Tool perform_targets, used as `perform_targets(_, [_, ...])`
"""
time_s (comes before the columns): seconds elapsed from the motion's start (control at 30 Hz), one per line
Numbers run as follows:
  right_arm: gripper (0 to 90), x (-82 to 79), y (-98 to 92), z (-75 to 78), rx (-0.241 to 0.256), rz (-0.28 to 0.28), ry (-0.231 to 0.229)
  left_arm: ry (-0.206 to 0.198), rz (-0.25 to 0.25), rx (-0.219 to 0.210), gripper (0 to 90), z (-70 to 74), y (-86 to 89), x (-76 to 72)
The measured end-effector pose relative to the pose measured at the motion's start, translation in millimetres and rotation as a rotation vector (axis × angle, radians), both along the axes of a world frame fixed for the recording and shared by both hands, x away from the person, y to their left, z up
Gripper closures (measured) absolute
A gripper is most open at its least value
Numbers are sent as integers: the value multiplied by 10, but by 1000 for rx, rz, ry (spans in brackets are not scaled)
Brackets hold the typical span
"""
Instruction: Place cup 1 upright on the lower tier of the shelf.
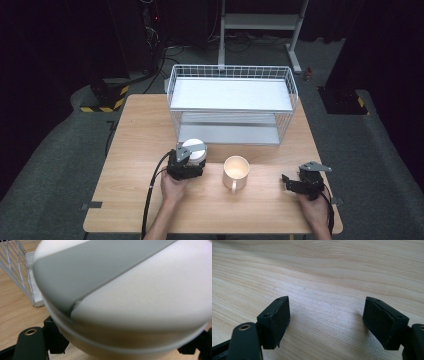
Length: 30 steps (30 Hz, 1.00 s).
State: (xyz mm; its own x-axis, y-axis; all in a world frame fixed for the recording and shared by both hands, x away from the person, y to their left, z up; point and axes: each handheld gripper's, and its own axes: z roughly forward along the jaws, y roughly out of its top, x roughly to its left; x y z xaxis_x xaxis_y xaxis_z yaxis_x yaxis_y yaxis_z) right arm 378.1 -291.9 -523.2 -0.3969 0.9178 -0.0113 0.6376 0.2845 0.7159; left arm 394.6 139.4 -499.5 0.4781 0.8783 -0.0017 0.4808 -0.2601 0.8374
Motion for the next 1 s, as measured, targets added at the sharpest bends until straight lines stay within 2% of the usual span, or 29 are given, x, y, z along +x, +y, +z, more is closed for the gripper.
perform_targets(0.33, [222, 0, 0, 0, 0, 0, 0, -2, 9, -7, 194, 27, 21, 6])
perform_targets(0.5, [222, 0, 0, 0, 0, 0, 0, 1, -13, 18, 194, 79, -19, 30])
perform_targets(0.63, [222, 0, 0, 0, 0, 0, 0, -3, -20, -2, 194, 101, -40, 58])
perform_targets(0.7, [222, 0, 0, 0, 0, 0, 0, 4, -15, -26, 194, 105, -36, 72])
perform_targets(0.73, [222, 0, -1, 0, -2, 1, 0, 11, -13, -14, 194, 115, -38, 92])
perform_targets(1.0, [221, 0, 0, 0, 0, 0, 0, 4, -25, 3, 194, 192, -93, 190])
